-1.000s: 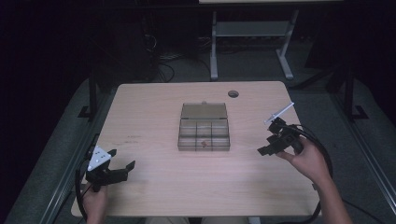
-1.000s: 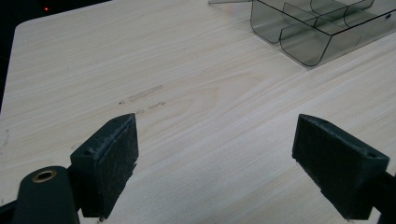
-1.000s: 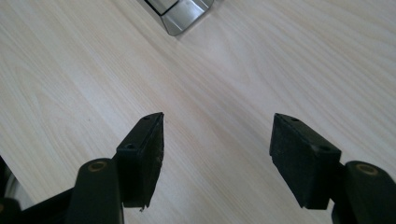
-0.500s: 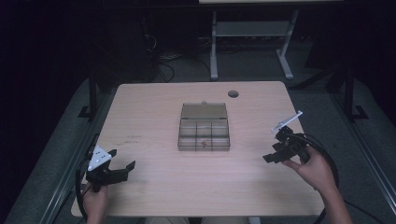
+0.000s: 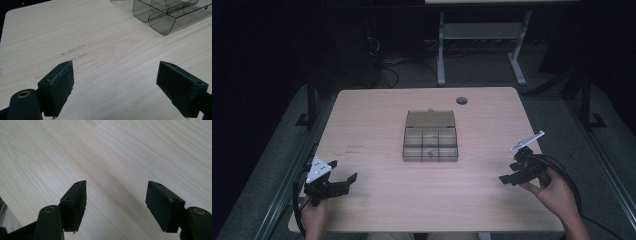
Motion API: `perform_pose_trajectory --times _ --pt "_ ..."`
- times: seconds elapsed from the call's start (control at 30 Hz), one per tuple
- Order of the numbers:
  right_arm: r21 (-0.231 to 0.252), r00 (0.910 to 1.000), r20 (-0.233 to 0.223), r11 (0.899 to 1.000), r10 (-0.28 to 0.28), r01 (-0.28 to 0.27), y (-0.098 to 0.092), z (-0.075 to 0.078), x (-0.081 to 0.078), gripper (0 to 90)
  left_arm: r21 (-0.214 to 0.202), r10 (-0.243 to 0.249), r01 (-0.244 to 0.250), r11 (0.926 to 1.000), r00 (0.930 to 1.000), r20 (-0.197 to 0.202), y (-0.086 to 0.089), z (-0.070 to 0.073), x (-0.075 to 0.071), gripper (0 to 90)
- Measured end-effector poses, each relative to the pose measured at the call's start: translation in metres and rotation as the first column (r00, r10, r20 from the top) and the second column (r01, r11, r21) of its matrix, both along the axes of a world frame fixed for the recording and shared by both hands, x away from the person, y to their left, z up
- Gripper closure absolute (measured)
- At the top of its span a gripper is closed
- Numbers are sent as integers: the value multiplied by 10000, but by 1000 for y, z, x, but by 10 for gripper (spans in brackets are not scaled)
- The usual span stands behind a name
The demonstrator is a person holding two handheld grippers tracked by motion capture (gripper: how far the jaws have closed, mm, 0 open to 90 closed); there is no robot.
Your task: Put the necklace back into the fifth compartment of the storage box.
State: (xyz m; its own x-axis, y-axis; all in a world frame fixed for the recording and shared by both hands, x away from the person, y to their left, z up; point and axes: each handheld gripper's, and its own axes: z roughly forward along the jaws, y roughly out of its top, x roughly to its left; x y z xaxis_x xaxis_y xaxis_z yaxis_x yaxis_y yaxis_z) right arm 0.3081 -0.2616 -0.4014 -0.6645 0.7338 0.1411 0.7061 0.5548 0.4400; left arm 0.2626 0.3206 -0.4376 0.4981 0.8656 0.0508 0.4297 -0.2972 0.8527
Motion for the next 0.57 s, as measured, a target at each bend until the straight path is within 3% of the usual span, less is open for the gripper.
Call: perform_pose_trajectory --times 0.4,0.57 --pt "154 9999 118 9998 -117 115 -2 -14 -25 314 -89 -71 71 9999 10000 -39 0 1 -1 142" --pt "314 9983 558 9994 -149 132 4 -17 -39 303 -144 -134 134 9998 9999 -32 -2 2 -2 142"
